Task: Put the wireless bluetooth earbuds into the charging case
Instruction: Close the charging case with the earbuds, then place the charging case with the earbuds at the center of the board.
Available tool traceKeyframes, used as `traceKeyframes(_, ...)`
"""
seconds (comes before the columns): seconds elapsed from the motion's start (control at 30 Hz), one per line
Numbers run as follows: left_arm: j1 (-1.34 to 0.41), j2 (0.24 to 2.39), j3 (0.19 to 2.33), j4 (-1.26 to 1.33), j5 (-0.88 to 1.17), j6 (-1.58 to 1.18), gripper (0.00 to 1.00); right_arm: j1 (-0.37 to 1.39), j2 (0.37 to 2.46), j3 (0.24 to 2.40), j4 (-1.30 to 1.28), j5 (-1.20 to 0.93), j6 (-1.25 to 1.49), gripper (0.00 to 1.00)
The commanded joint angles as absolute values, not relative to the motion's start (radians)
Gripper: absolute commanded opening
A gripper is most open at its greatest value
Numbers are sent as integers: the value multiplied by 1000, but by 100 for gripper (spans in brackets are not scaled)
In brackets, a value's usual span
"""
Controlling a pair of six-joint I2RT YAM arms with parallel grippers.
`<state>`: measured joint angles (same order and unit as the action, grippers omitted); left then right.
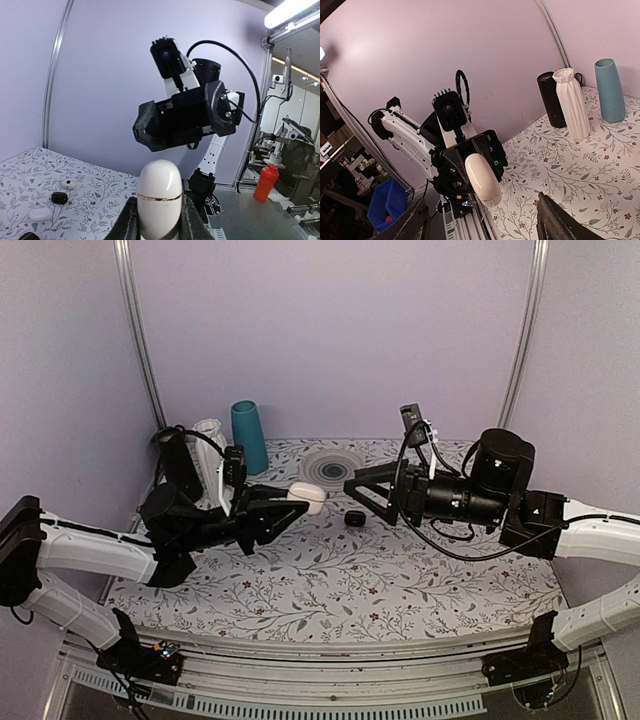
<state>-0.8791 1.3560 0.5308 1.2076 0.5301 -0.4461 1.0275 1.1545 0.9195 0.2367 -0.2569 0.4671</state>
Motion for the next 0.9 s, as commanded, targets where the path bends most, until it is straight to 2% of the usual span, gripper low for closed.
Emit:
traceKeyframes(0.0, -847, 1342, 569, 1088, 443, -569, 0, 1031, 1141, 902, 273, -176, 460, 73)
traceKeyframes(0.43, -760, 1419, 649, 774, 298, -589, 0, 1016, 1103, 844, 233, -50, 511, 76)
traceKeyframes(0.63, -703, 1580, 781, 608, 258, -613, 0, 1011, 1058, 819, 197, -16, 523, 77)
traceKeyframes(0.87, -653, 1805, 905, 585, 296, -646, 0, 1007, 1004, 803, 148, 2, 510, 78)
